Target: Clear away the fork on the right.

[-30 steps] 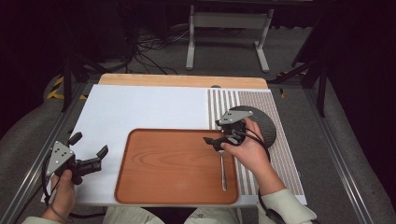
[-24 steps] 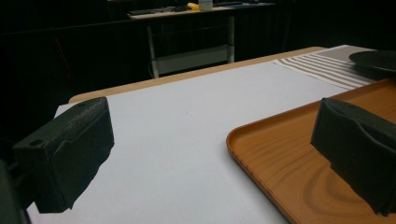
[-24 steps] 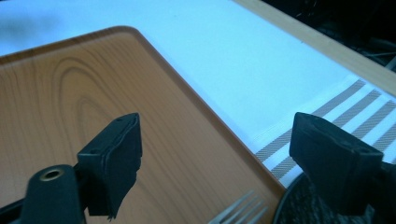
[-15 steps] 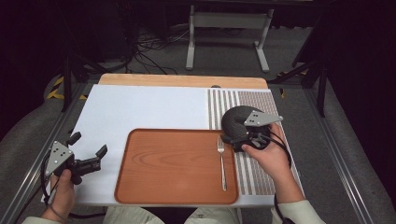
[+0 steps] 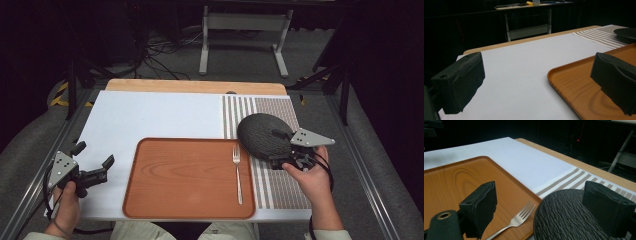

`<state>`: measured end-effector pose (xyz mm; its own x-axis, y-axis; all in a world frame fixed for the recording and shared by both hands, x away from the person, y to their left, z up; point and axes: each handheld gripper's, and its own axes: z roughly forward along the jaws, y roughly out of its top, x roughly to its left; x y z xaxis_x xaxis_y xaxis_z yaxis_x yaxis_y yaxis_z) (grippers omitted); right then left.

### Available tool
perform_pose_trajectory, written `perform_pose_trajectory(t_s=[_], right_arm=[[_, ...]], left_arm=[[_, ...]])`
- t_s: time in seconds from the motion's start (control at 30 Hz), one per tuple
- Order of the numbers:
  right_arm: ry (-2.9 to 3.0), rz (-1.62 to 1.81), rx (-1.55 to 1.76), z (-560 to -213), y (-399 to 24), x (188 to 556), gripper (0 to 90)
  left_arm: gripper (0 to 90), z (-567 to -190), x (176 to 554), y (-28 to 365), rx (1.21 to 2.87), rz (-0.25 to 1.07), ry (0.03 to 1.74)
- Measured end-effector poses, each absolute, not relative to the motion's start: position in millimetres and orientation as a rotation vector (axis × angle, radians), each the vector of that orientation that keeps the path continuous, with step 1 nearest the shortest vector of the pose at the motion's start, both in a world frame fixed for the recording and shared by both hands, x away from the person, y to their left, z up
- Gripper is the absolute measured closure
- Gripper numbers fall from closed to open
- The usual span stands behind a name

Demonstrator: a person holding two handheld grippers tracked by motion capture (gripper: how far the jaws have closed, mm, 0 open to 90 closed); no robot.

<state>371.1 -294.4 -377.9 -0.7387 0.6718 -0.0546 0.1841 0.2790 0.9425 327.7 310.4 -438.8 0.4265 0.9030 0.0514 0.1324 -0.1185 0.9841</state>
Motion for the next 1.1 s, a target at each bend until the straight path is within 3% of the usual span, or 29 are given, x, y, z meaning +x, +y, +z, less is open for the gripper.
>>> perform_pose_trajectory(t_s=[1.1], right_arm=[[1.979, 1.524, 0.924, -449.8, -350.0, 342.1, 11.8]], left_arm=[[0.1, -440.5, 329.1, 312.2, 1.565, 0.858, 0.951]])
